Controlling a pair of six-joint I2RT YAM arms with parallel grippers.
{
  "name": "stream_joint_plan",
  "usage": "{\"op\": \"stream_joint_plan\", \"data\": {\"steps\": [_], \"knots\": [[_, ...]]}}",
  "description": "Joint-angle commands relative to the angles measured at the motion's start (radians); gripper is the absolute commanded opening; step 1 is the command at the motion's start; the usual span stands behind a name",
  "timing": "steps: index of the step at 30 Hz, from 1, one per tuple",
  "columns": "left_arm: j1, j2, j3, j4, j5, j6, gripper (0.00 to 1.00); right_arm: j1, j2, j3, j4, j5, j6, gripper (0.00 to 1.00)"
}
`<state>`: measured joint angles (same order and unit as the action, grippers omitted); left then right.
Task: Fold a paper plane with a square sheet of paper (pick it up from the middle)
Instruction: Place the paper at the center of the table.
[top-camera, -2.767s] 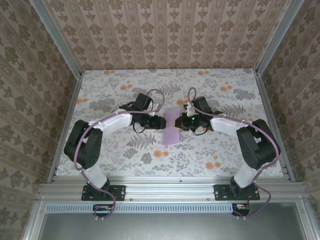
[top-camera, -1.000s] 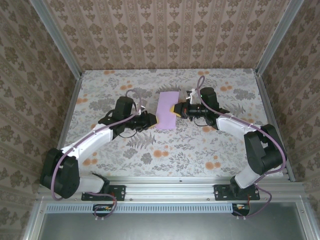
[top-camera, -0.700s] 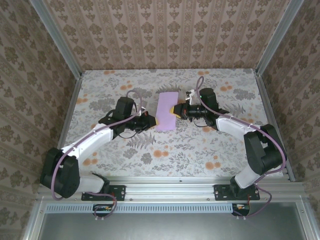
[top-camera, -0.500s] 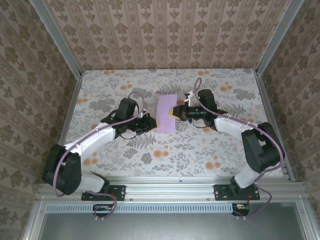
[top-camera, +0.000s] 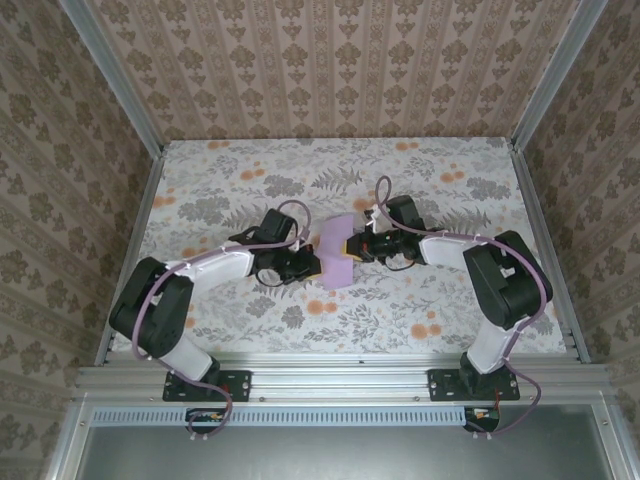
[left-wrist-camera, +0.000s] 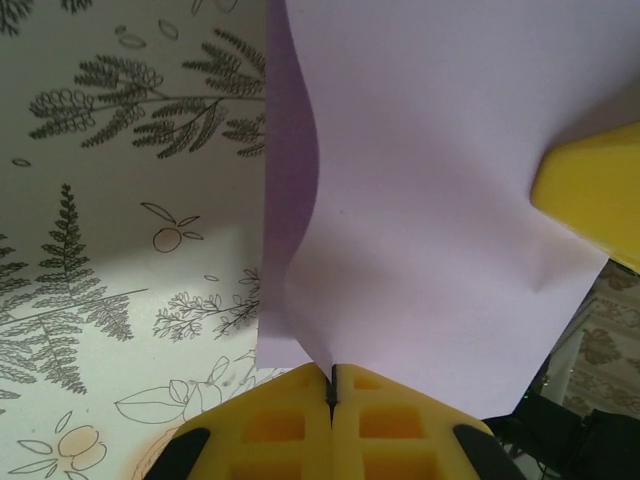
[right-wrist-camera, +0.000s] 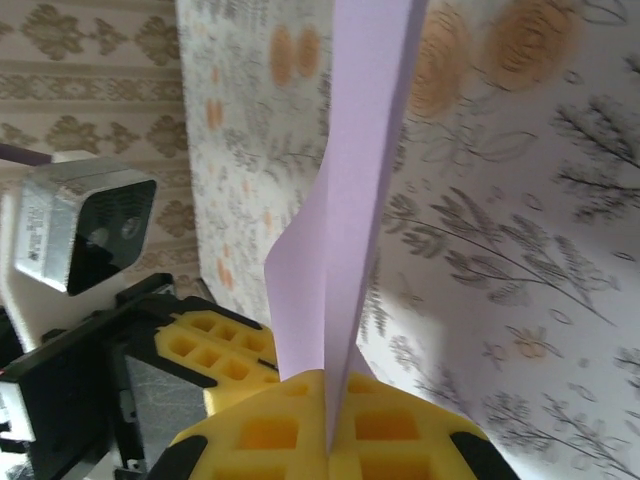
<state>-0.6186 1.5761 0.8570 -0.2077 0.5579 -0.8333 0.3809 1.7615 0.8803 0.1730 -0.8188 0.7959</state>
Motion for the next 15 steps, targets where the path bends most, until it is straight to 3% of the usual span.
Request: {"op": "stream_joint_plan", "data": {"steps": [1, 9, 15], "knots": [[-0.014, 0.038, 0.001, 0.023, -0.021, 0.013, 0.01, 0.007, 0.035, 0.029, -0.107, 0.033, -0.098, 0.07], [-0.041, 0.118, 0.021, 0.069, -0.017, -0.012, 0.01, 0.006, 0.056, 0.056, -0.212, 0.089, -0.193, 0.10], [-0.055, 0.155, 0.044, 0.088, -0.010, -0.029, 0.04, 0.004, 0.048, 0.095, -0.321, 0.150, -0.267, 0.24]]}}
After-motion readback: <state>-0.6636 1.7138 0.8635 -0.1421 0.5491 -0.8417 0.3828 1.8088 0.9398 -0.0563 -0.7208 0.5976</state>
